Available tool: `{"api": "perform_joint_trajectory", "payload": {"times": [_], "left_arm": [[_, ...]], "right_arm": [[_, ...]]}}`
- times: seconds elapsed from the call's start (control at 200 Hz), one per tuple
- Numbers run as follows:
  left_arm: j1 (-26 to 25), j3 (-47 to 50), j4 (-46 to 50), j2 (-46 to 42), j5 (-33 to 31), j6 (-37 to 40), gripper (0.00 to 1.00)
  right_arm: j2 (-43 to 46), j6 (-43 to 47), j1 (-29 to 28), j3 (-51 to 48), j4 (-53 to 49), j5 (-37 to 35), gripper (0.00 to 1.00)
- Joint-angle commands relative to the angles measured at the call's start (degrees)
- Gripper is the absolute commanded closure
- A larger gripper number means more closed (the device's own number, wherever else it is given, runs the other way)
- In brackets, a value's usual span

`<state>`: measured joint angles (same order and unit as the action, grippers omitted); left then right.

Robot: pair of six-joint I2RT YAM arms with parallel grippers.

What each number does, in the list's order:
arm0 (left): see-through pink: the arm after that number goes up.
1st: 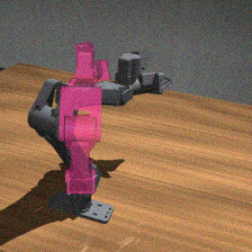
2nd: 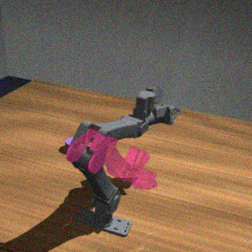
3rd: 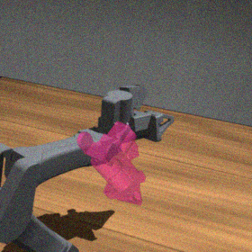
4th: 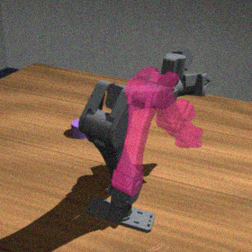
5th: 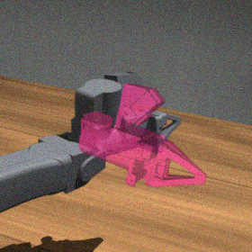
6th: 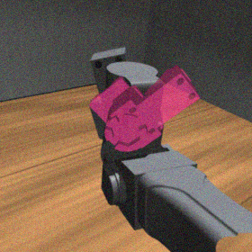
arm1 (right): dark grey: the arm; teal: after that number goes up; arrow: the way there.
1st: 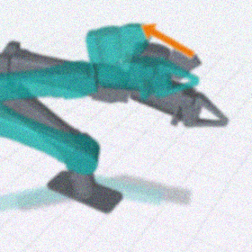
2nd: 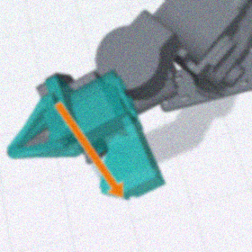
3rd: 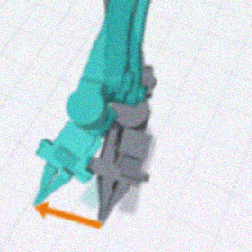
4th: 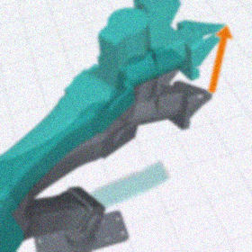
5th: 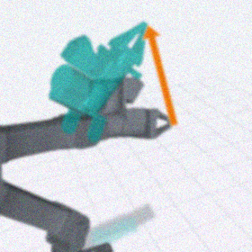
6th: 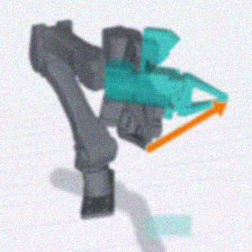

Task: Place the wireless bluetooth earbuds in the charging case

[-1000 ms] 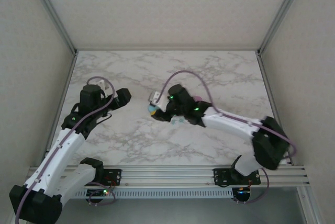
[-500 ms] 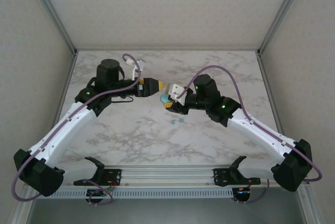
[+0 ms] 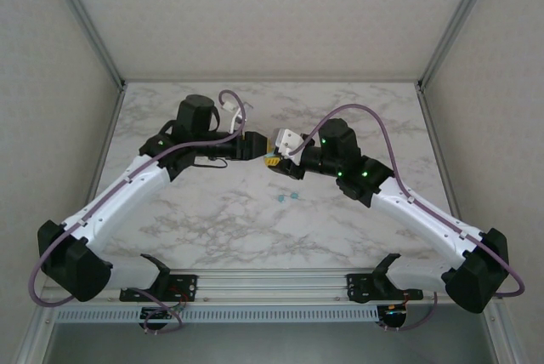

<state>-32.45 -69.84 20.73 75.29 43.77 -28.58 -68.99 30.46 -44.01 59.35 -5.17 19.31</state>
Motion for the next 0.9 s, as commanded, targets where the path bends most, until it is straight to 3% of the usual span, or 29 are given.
{"api": "perform_joint_trajectory", "payload": {"times": [0.0,0.09,0.235,0.33,0.4,0.586,0.896], "left_arm": [[-0.7,-2.2,-0.8,1.3,1.7,-1.8,0.56],[-1.0,-2.9,-1.0,1.8,1.1,-2.8,0.70],[-0.9,-1.6,-4.8,0.7,-2.2,-8.5,0.85],[-0.6,-0.8,-7.2,0.1,-1.9,-12.2,0.86],[-0.4,-0.7,-8.3,0.0,-1.2,-14.4,0.87],[-0.4,0.5,-13.2,0.2,1.2,-20.9,0.86],[-0.5,0.3,-12.0,0.1,1.1,-21.7,0.84]], "right_arm": [[0.2,-1.2,0.3,0.5,3.5,-0.6,0.72],[-0.1,-1.3,0.3,0.8,3.9,-0.6,0.70],[0.7,-1.1,0.3,-0.5,4.7,-2.9,0.62],[2.9,-0.5,0.9,-3.5,6.2,-3.4,0.47],[3.9,-0.7,3.5,-5.0,6.1,-0.7,0.44],[4.1,-1.2,5.8,-4.2,5.9,4.7,0.43],[4.6,-2.4,7.1,-3.3,7.3,7.8,0.46]]}}
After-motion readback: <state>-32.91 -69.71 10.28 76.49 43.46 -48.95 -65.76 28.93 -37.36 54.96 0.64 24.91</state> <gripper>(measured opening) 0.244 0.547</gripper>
